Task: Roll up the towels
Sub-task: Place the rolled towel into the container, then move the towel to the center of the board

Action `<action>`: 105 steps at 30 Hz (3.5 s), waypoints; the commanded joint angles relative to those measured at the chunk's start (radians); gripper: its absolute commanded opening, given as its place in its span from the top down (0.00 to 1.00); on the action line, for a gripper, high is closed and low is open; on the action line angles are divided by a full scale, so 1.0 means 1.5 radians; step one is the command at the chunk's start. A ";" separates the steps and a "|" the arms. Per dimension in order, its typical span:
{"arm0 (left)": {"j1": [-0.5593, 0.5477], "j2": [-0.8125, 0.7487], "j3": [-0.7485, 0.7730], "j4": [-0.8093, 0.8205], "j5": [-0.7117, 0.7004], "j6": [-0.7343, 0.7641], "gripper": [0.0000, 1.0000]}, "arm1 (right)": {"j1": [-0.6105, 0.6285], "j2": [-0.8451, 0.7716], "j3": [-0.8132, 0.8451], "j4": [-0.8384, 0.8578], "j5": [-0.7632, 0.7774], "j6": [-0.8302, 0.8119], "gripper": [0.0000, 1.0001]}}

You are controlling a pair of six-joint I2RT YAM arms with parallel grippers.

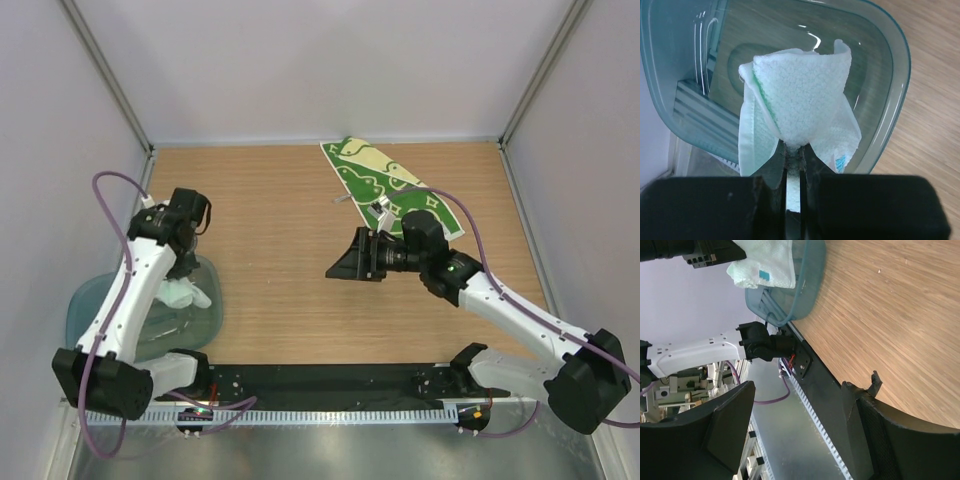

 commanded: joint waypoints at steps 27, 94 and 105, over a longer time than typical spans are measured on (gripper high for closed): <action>-0.036 0.125 -0.151 0.364 0.222 0.001 1.00 | -0.071 -0.011 0.019 -0.112 -0.036 -0.113 0.24; -0.285 0.121 -0.060 0.505 0.310 -0.126 0.03 | -0.187 0.505 0.508 -0.565 0.465 -0.243 0.23; -0.327 0.174 -0.037 0.512 0.344 -0.105 0.04 | -0.188 0.690 0.622 -0.575 0.480 -0.214 0.23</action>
